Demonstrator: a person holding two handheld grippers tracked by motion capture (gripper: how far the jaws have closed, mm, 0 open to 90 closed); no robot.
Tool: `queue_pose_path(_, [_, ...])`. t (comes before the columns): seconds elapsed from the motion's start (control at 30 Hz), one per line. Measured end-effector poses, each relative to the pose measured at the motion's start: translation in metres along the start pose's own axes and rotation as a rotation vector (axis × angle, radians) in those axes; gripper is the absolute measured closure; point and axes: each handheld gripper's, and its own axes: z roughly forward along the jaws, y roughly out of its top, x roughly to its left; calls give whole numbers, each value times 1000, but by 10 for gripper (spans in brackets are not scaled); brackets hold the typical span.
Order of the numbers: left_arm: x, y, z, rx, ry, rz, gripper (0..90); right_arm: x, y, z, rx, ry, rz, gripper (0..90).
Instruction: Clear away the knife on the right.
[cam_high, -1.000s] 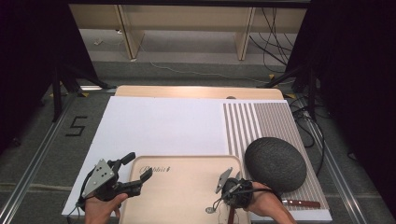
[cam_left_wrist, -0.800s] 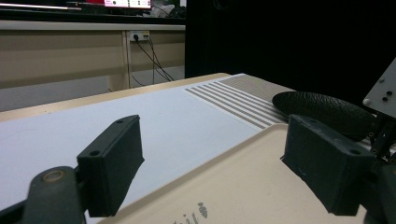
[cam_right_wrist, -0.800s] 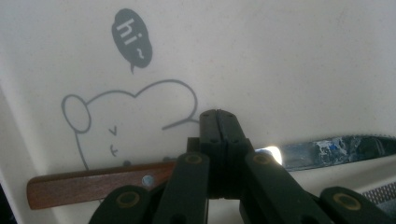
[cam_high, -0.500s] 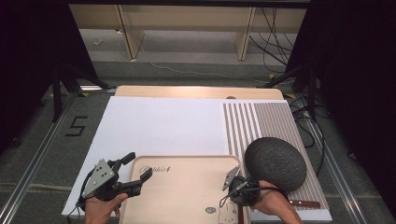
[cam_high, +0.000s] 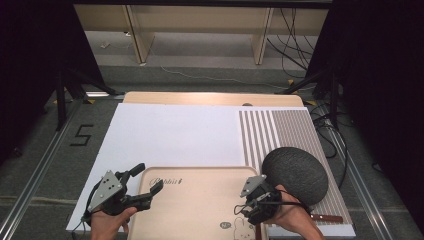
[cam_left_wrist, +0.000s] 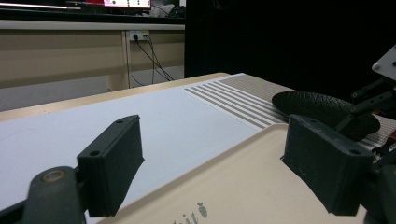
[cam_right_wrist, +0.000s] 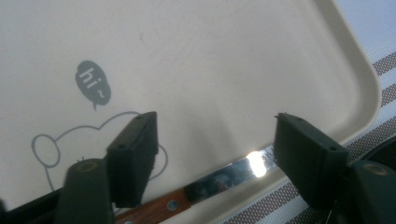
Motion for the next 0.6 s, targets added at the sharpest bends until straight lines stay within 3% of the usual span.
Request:
queue_pose_path(0.13, [0,0,0,1,1,1,188,1,-1,-6,-14,13,23,158])
queue_pose_path(0.43, [0,0,3,-7,-5,-4,188,2,-7,-15,-30,2,8,177])
queue_pose_path(0.6, [-1,1,3,-5,-6,-2,188,-3,-13,-21,-39,-8,25,184])
